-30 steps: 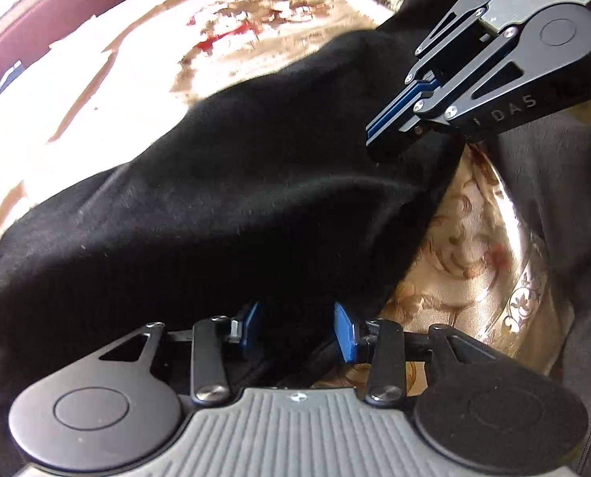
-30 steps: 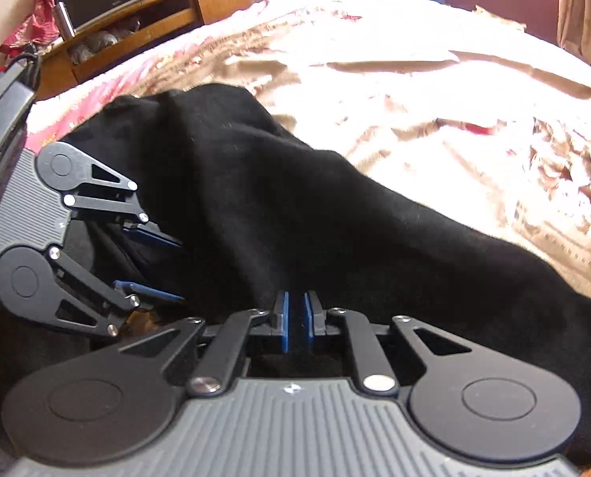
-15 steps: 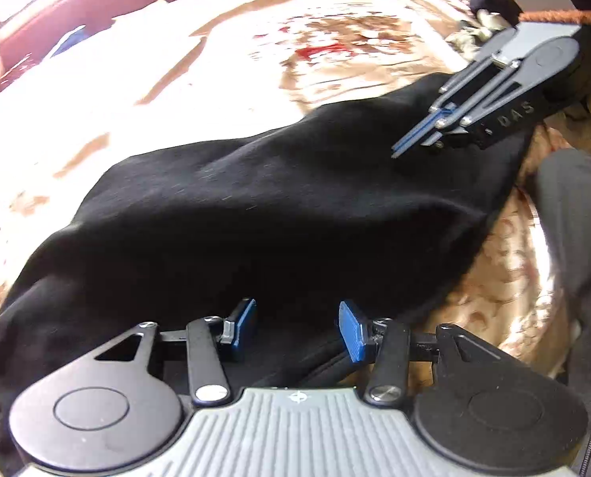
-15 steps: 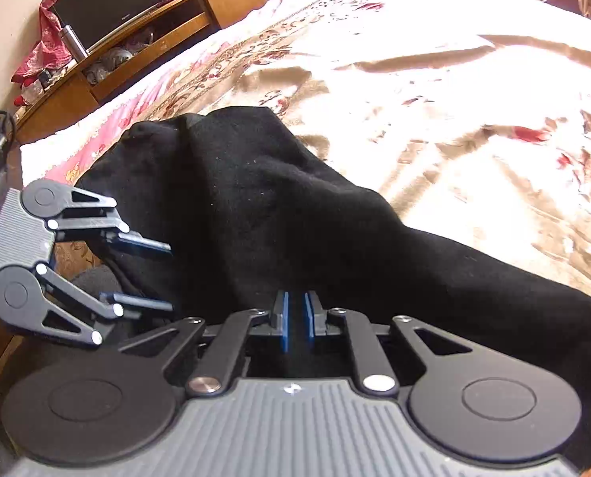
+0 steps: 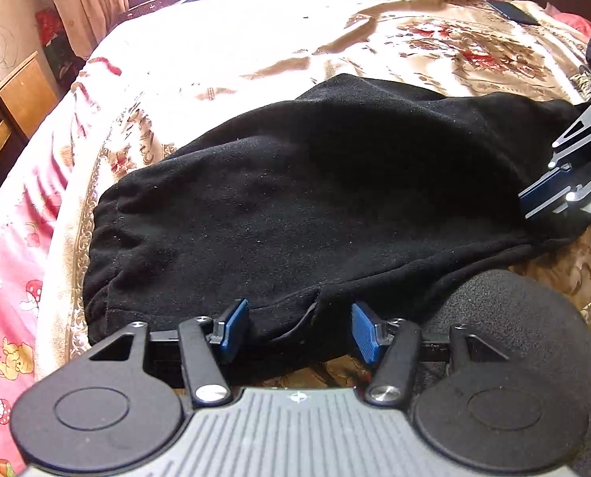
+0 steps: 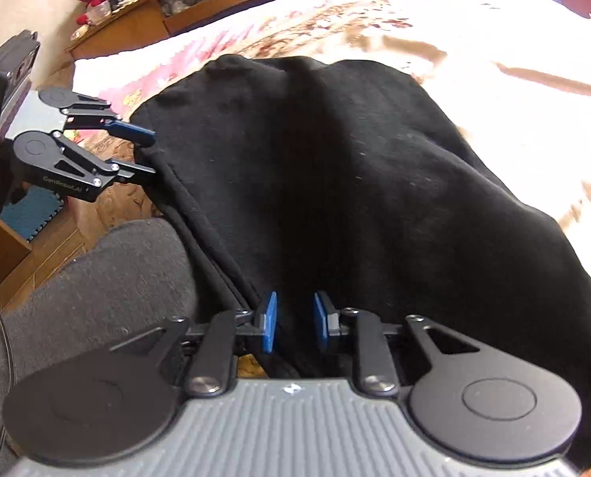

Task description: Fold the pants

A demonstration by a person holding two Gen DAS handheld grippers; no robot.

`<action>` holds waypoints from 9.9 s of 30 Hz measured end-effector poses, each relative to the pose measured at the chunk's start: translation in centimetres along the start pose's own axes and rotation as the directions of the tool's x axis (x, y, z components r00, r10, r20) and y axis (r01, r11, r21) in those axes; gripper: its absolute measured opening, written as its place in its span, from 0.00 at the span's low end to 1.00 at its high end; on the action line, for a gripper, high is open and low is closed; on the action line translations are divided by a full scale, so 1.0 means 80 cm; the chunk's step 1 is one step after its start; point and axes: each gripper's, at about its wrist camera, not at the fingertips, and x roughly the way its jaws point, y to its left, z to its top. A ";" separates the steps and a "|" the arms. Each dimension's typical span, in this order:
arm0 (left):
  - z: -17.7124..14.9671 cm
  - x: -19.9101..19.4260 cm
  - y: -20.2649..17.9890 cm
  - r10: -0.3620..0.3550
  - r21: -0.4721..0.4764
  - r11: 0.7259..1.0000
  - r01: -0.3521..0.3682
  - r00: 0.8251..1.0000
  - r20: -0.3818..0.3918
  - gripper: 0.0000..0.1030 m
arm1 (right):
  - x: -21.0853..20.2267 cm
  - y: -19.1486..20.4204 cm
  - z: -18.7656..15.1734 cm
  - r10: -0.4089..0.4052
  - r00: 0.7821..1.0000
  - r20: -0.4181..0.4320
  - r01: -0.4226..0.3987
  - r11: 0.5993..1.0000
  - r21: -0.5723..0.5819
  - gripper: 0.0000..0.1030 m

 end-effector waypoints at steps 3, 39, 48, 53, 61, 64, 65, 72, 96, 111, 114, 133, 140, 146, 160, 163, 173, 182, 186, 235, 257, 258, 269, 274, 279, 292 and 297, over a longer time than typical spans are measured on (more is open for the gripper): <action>-0.005 0.005 0.010 0.012 -0.004 1.000 -0.012 1.000 -0.003 0.68 | 0.020 0.015 0.007 0.061 0.998 -0.022 -0.061 0.998 -0.026 0.24; -0.043 -0.007 -0.030 0.139 0.334 0.932 -0.142 0.990 0.033 0.72 | 0.003 0.064 -0.006 0.035 0.998 0.049 -0.029 0.993 -0.115 0.11; -0.029 0.031 -0.022 0.113 0.348 0.928 -0.136 0.990 0.087 0.72 | 0.057 0.065 0.020 -0.036 0.999 -0.029 0.033 0.995 -0.093 0.09; -0.030 0.025 -0.016 0.067 0.297 0.950 -0.093 0.993 0.099 0.45 | 0.039 0.078 0.019 -0.016 1.000 -0.025 0.013 0.993 -0.114 0.07; -0.057 0.024 -0.016 0.049 0.290 0.955 -0.056 0.998 0.029 0.38 | 0.050 0.077 0.017 0.040 0.998 -0.053 -0.042 0.998 -0.053 0.07; -0.053 0.018 -0.009 0.043 0.244 0.969 -0.048 0.999 0.024 0.39 | 0.049 0.061 0.024 0.085 0.994 -0.075 -0.083 0.996 0.029 0.08; -0.051 0.010 -0.007 0.047 0.239 0.970 -0.051 0.999 0.024 0.39 | 0.040 0.064 0.024 0.089 0.993 -0.073 -0.090 0.996 -0.011 0.11; -0.020 -0.041 -0.004 0.099 0.194 0.975 -0.111 0.993 0.068 0.40 | -0.049 0.020 0.025 0.136 0.985 0.110 -0.142 0.989 0.045 0.21; 0.085 0.091 -0.213 -0.428 0.243 0.861 0.447 0.894 -0.130 0.46 | -0.062 -0.244 -0.024 0.354 0.908 0.224 -0.414 0.841 0.348 0.40; 0.091 0.084 -0.193 -0.408 0.223 0.875 0.429 0.903 -0.138 0.48 | -0.046 -0.177 0.003 0.389 0.903 0.180 -0.405 0.912 0.059 0.50; 0.086 0.073 -0.177 -0.354 0.226 0.898 0.377 0.925 -0.136 0.48 | -0.048 -0.163 0.004 0.405 0.898 0.174 -0.408 0.913 -0.016 0.58; 0.074 0.064 -0.102 -0.270 0.035 0.962 0.272 0.962 -0.042 0.49 | -0.006 -0.192 0.004 0.423 0.899 0.113 -0.438 0.870 0.226 0.60; 0.068 0.067 -0.101 -0.279 0.055 0.958 0.280 0.960 -0.032 0.53 | 0.022 -0.214 0.017 0.290 0.950 0.119 -0.313 0.894 0.321 0.30; 0.056 0.066 -0.097 -0.276 0.035 0.960 0.277 0.961 -0.017 0.54 | -0.005 -0.216 0.016 0.188 0.950 0.251 -0.262 0.915 0.307 0.36; 0.055 0.060 -0.072 -0.213 -0.076 0.974 0.213 0.977 -0.005 0.55 | 0.047 -0.161 0.069 0.385 0.906 0.174 -0.411 0.900 0.147 0.66; 0.054 0.061 -0.078 -0.207 -0.070 0.976 0.207 0.978 0.003 0.55 | 0.069 -0.171 0.073 0.449 0.871 0.199 -0.488 0.838 0.244 0.66; 0.028 0.065 -0.076 -0.203 -0.057 0.978 0.203 0.979 -0.002 0.56 | 0.107 -0.258 0.089 0.450 0.780 0.435 -0.623 0.494 0.606 0.44; 0.008 0.067 -0.068 -0.223 -0.066 0.972 0.224 0.975 0.022 0.57 | 0.059 -0.267 0.091 0.137 0.849 0.510 -0.446 0.703 0.554 0.31; 0.006 0.068 -0.071 -0.216 -0.061 0.974 0.217 0.976 0.022 0.57 | 0.035 -0.267 0.080 0.230 0.843 0.486 -0.487 0.711 0.507 0.30; 0.127 0.042 -0.374 -0.447 0.419 0.826 0.377 0.891 0.078 0.62 | -0.305 -0.244 -0.318 -0.779 0.621 0.079 0.345 0.363 0.866 0.48; 0.109 0.045 -0.411 -0.478 0.479 0.778 0.406 0.878 0.032 0.64 | -0.342 -0.248 -0.373 -0.749 0.647 0.140 0.127 0.288 0.949 0.14; 0.109 0.044 -0.409 -0.482 0.471 0.779 0.413 0.876 0.030 0.64 | -0.344 -0.240 -0.383 -0.752 0.636 0.173 0.071 0.280 0.957 0.24; 0.109 0.044 -0.408 -0.476 0.465 0.785 0.409 0.879 0.029 0.65 | -0.307 -0.228 -0.415 -0.721 0.640 0.265 -0.114 0.252 0.961 0.23; 0.109 0.044 -0.410 -0.475 0.467 0.784 0.409 0.880 0.028 0.65 | -0.312 -0.238 -0.402 -0.734 0.610 0.297 -0.120 0.285 0.951 0.23; 0.109 0.045 -0.412 -0.476 0.478 0.777 0.408 0.879 0.024 0.68 | -0.299 -0.248 -0.403 -0.740 0.622 0.255 -0.086 0.260 0.962 0.24; 0.116 0.048 -0.410 -0.474 0.468 0.785 0.407 0.880 0.029 0.68 | -0.292 -0.229 -0.387 -0.666 0.527 0.529 -0.318 0.423 0.849 0.06; 0.118 0.052 -0.415 -0.474 0.482 0.778 0.403 0.880 0.030 0.68 | -0.303 -0.231 -0.369 -0.709 0.488 0.509 -0.211 0.470 0.857 0.11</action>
